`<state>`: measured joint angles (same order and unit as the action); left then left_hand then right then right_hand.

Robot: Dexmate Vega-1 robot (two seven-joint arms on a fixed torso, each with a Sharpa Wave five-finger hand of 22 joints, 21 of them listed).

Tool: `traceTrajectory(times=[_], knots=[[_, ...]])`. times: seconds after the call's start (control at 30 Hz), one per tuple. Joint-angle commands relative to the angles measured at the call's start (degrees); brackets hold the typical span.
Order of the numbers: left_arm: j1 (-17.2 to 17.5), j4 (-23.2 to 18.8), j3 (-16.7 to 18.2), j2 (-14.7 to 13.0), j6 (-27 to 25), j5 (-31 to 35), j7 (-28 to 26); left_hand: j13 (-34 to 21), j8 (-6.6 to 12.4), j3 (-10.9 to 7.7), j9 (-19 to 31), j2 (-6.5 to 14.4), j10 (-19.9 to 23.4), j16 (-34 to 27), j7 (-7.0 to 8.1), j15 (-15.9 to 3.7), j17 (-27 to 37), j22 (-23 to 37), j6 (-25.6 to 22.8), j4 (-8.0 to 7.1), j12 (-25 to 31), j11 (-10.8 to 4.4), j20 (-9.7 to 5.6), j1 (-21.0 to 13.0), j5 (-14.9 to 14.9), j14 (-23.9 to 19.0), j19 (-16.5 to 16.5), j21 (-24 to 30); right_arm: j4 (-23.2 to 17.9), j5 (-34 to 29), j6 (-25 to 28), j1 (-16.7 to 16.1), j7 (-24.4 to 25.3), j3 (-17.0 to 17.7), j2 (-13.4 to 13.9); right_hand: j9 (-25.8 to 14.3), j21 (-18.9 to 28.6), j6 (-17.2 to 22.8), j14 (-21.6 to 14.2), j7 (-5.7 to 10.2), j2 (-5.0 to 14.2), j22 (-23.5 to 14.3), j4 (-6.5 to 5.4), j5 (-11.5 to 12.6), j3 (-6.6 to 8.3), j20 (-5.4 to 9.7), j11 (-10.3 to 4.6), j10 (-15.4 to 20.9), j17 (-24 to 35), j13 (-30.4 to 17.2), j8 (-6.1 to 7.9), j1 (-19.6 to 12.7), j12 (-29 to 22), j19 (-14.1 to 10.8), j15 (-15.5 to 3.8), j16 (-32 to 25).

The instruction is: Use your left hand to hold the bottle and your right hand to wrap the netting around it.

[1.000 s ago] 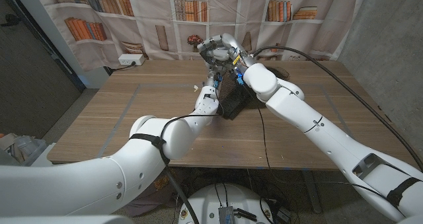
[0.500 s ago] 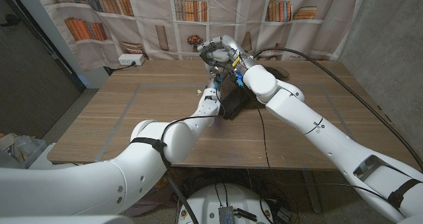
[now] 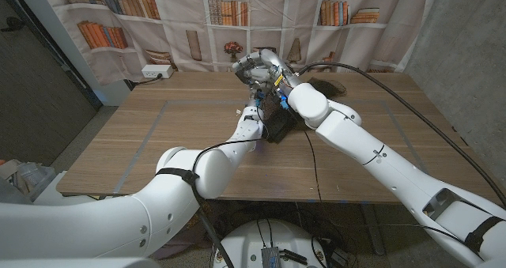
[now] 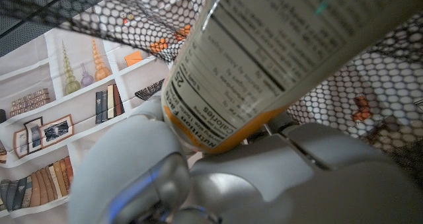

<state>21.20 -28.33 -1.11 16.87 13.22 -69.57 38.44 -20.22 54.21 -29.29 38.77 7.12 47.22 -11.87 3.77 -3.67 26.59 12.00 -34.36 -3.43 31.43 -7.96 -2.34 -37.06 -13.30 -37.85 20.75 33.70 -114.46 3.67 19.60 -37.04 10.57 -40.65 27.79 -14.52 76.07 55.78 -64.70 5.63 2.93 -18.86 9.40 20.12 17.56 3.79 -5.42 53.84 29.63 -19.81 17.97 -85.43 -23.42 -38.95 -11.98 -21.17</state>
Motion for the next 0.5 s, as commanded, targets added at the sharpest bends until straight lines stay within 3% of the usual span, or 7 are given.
traceTrajectory(times=[0.03,0.5], knots=[[-1.42,2.31,0.79,-0.1,-0.48,-1.7,0.91,0.07,0.34,-6.02,0.06,3.63,0.54,0.1,0.09,-8.6,0.13,-0.01,-0.3,-5.67,0.49,-0.17,-2.74,3.33,0.31,-0.18,-0.1,0.23,-1.27,-0.21,-0.79,-1.83,-0.09,-0.56,0.84,-0.18,0.39,0.48,-0.38,0.11,0.57,0.01,-0.07,0.01,0.53,9.11,0.14,0.54,0.23,-0.2,-0.37,-0.26,0.19,0.11,-1.16,-0.03],[-2.67,3.75,2.8,0.23,-1.11,-2.87,2.19,0.07,0.34,-6.02,0.06,3.63,0.54,0.1,0.09,-8.6,0.13,-0.01,-0.3,-5.67,0.49,-0.17,-2.74,3.33,0.31,-0.18,-0.1,0.23,-6.02,2.23,-0.01,-5.74,-1.32,0.96,3.74,-0.29,0.7,0.47,-0.36,0.1,0.55,0.2,0.0,-0.03,0.61,9.1,0.14,0.45,0.29,-0.28,-0.51,-0.31,0.29,0.12,-1.23,0.14]])
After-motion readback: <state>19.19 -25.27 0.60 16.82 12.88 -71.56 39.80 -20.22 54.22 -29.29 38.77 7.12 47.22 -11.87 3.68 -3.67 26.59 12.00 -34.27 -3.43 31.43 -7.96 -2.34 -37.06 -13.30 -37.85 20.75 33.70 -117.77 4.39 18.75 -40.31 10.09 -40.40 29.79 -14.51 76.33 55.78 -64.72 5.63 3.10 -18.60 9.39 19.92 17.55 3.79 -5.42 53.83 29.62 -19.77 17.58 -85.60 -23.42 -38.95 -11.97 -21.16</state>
